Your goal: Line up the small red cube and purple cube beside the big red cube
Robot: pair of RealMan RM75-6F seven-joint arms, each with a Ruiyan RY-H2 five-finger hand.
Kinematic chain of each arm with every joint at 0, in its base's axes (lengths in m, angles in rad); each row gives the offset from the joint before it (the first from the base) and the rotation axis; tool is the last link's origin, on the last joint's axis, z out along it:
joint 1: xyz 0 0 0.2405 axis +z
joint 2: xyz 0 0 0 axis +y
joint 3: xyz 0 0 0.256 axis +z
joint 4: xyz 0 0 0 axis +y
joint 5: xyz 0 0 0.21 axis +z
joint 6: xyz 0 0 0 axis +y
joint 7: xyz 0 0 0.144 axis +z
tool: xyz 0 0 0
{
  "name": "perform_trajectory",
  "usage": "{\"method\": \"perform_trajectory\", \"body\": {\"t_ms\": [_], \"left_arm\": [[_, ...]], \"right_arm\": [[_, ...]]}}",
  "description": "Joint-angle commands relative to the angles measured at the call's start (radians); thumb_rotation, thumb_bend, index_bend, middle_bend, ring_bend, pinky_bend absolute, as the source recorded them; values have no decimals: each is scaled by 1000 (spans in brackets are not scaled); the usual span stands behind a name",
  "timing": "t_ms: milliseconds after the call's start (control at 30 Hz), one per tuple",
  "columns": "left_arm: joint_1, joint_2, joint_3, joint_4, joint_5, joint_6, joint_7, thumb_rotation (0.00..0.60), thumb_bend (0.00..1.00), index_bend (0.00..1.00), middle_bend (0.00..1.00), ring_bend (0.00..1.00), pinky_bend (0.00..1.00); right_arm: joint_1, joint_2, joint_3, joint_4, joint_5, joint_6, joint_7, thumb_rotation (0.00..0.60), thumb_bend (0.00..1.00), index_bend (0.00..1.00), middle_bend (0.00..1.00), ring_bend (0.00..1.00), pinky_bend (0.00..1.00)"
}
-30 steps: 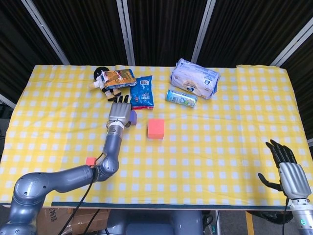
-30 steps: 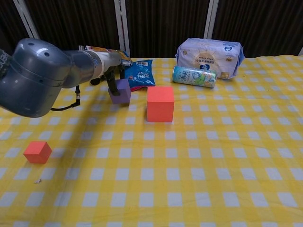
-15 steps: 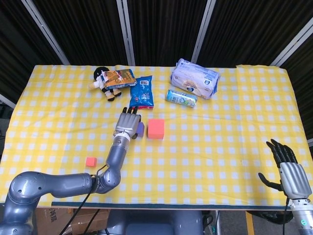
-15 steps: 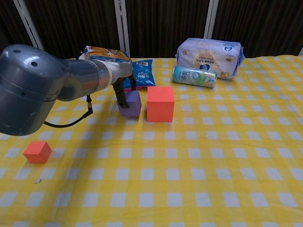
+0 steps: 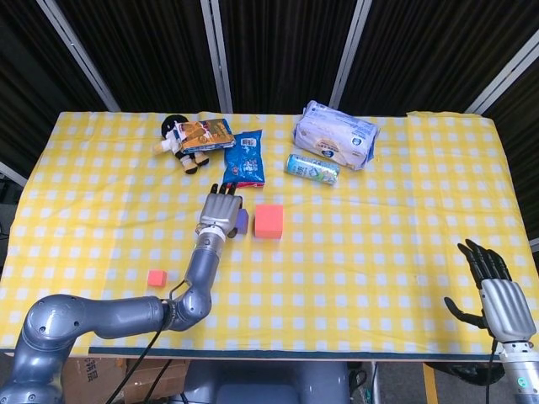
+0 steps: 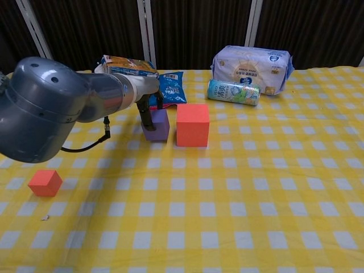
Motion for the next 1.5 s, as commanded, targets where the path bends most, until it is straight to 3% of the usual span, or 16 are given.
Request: {"method": "perform_trajectory", "body": {"t_ms": [33, 333, 567, 933, 1167, 1500], "left_arm": [[-5, -6, -1, 10, -1, -5, -4, 600, 377, 452, 0, 0, 0], [-18, -19, -1, 25, -4, -16, -6, 600, 372, 438, 0, 0, 0], [-22, -21, 1, 24, -10, -17, -6, 600, 315, 323, 0, 0, 0], [-2, 4, 9, -22, 20, -5, -41, 600, 279, 256, 0, 0, 0], [76, 93, 42, -178, 105, 26, -121, 600, 278, 256, 0, 0, 0], [286, 317, 199, -493, 401, 144, -290, 600, 251, 307, 0, 0, 0]], "right_arm": [[0, 0, 0, -1, 1, -1, 0, 600, 345, 0, 0, 0, 0], [1, 2, 1, -3, 5, -4, 2, 600, 344, 0, 0, 0, 0], [1, 5, 0, -6, 5, -8, 2, 600, 345, 0, 0, 0, 0], [0, 5, -1, -5, 5, -5, -1, 600, 345, 0, 0, 0, 0], [-2, 5, 2, -4, 9, -2, 0, 600, 344, 0, 0, 0, 0], [2, -1, 8, -7, 20, -7, -17, 600, 344, 0, 0, 0, 0]]}}
